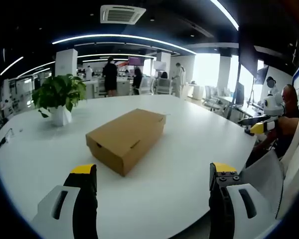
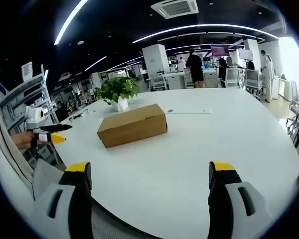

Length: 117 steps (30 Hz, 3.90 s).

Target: Operate the shoe box by opening the lid, removing the specified soft item, and placing it in the target area until the item is outside and the box remains undamaged.

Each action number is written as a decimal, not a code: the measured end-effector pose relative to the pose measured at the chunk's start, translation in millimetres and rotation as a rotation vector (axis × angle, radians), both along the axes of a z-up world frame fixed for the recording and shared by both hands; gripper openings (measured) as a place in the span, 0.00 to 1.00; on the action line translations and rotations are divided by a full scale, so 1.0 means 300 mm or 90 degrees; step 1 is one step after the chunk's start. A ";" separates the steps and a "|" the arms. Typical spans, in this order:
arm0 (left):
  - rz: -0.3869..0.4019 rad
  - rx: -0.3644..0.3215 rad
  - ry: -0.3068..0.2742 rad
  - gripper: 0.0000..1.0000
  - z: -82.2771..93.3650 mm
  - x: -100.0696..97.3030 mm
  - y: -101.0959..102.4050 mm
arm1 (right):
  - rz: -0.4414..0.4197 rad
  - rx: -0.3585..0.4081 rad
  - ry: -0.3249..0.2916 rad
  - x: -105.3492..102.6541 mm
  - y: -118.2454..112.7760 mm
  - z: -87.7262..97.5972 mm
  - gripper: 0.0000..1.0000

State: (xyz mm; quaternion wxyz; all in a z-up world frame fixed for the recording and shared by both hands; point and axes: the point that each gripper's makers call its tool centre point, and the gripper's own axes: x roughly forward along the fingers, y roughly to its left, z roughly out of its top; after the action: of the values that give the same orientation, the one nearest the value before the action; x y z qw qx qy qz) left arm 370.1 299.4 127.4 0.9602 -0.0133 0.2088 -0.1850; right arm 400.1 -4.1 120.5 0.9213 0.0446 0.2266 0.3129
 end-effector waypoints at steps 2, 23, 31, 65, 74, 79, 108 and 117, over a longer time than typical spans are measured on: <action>-0.001 0.000 0.001 0.96 0.000 -0.001 0.000 | -0.002 0.005 0.002 0.001 0.001 0.002 0.93; 0.001 0.002 0.013 0.95 -0.016 0.010 0.011 | 0.008 -0.008 0.006 0.011 0.000 -0.005 0.92; 0.000 0.005 0.012 0.95 -0.013 0.017 0.007 | 0.006 -0.008 0.007 0.022 -0.007 -0.013 0.92; 0.011 0.017 0.001 0.92 -0.014 0.114 -0.015 | 0.059 -0.036 -0.023 0.157 0.020 -0.019 0.92; 0.022 0.022 0.000 0.92 -0.028 0.156 -0.003 | 0.099 -0.055 -0.031 0.223 0.055 -0.029 0.92; 0.023 0.018 0.002 0.92 -0.043 0.178 -0.002 | 0.115 -0.065 -0.040 0.267 0.071 -0.039 0.92; 0.080 0.036 0.018 0.90 -0.130 0.304 0.062 | 0.194 -0.095 -0.077 0.543 0.182 -0.095 0.88; 0.102 0.039 0.022 0.90 -0.153 0.333 0.086 | 0.227 -0.097 -0.097 0.622 0.244 -0.102 0.86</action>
State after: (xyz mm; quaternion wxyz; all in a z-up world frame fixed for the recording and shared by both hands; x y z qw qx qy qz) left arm 470.1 325.2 81.6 0.9681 -0.0040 0.2294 -0.1007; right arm 586.6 69.2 89.8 0.8665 -0.0898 0.1834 0.4555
